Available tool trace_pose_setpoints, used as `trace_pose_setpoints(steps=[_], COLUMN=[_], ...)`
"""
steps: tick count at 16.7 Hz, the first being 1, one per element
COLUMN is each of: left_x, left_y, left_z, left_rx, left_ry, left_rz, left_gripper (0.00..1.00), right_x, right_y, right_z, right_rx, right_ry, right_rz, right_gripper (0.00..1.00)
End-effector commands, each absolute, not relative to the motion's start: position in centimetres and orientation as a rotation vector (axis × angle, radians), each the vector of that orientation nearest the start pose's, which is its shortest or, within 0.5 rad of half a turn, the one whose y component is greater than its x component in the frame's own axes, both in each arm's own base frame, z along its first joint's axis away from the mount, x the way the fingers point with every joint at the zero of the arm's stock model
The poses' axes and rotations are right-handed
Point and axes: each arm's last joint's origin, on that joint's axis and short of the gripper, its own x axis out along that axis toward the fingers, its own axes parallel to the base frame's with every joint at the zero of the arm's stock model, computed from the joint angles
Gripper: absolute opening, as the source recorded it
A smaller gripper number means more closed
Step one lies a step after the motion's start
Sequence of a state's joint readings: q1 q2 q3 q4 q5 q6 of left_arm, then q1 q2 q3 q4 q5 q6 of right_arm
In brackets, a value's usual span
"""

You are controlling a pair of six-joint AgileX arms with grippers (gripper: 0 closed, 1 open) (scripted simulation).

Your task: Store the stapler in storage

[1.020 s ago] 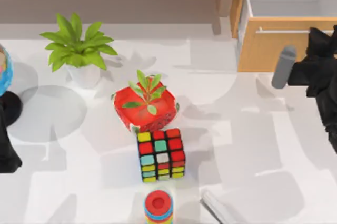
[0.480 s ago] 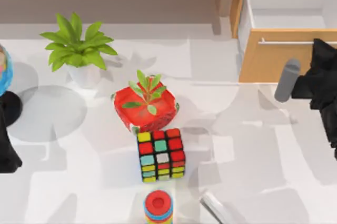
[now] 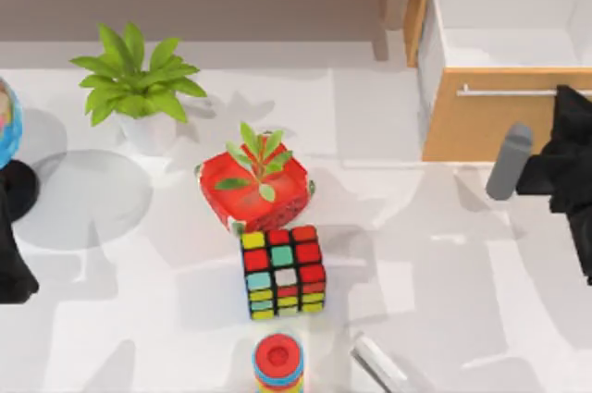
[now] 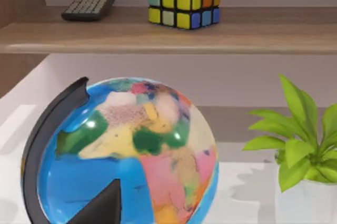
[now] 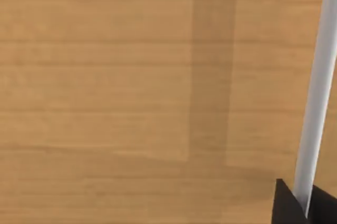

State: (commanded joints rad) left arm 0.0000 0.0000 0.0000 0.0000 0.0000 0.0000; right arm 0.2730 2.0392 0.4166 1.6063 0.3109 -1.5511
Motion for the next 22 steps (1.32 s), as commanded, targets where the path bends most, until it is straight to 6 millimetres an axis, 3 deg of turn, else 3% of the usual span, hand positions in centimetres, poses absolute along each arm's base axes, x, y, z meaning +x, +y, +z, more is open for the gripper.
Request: trace_pose_setpoints(steps=[4,9,22], left_x=[10.6,10.6,10.6], left_y=[-0.1,-0.1,-0.1], left_z=[16.0,16.0,16.0], left_rx=[0.000,0.000,0.000], left_ry=[0.000,0.000,0.000], left_rz=[0.000,0.000,0.000], left_gripper=[1.00,1.00,1.00], right_x=[24.7,24.3,24.3], right_y=[7.0,7.0,7.0], right_z=[8.6,8.7,8.7], right_rx=[-1.570,-1.569,-1.569], right_ry=[0.021,0.019,0.019], right_rz=[-0.002,-0.004,-0.004], right_gripper=[0.00,0.00,0.98])
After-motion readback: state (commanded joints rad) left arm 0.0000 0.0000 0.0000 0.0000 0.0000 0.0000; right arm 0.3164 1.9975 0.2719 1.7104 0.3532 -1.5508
